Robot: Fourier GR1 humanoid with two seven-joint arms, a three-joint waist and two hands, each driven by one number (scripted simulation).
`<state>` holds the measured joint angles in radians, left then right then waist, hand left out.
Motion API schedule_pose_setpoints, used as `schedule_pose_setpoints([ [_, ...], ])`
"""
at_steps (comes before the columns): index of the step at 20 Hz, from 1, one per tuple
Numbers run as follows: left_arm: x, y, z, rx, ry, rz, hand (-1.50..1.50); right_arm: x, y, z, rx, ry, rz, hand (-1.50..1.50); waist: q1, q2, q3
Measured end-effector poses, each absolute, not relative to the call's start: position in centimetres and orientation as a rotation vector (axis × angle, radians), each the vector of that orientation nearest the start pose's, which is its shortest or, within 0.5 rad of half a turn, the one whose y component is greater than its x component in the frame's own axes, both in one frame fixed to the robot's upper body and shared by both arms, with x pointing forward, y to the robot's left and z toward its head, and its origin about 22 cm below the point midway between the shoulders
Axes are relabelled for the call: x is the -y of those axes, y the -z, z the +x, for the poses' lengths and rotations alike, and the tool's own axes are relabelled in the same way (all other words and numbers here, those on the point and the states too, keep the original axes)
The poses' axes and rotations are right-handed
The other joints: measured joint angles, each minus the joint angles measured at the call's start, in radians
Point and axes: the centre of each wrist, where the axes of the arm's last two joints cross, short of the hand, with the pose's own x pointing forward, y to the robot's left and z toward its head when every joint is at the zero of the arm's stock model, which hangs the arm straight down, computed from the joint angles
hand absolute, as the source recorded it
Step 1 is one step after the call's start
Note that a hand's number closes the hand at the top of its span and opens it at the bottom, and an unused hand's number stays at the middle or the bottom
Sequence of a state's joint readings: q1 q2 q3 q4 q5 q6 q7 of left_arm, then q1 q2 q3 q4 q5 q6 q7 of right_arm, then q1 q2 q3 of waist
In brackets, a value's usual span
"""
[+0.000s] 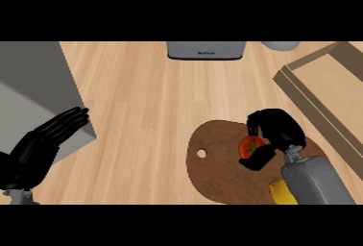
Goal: Pick the tomato from the cutting board and place it in the cardboard box
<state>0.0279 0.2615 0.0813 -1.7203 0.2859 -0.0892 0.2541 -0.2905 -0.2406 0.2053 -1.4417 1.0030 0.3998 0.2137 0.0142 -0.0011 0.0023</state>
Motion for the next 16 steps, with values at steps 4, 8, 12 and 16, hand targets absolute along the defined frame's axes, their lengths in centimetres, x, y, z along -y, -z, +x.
schedule_pose_setpoints([
  [4, -30.0, -5.2, 23.3, 1.457, 0.025, -0.033, 0.00, 21.7, -5.1, 33.5, 1.014, -1.230, -0.802, 1.50, 0.004, 0.001, 0.001],
  [8, -29.8, -5.2, 23.2, 1.449, 0.011, -0.013, 0.00, 20.8, -6.0, 34.9, 1.017, -1.180, -0.883, 1.50, -0.001, -0.003, 0.002],
  [12, -30.2, -5.2, 23.1, 1.435, 0.008, -0.017, 0.00, 21.2, -9.1, 34.8, 1.103, -1.145, -0.945, 1.50, -0.010, -0.007, 0.003],
  [16, -30.3, -5.2, 22.8, 1.437, 0.001, -0.010, 0.00, 19.9, -13.7, 33.9, 1.224, -1.087, -1.029, 1.50, -0.018, -0.008, 0.000],
])
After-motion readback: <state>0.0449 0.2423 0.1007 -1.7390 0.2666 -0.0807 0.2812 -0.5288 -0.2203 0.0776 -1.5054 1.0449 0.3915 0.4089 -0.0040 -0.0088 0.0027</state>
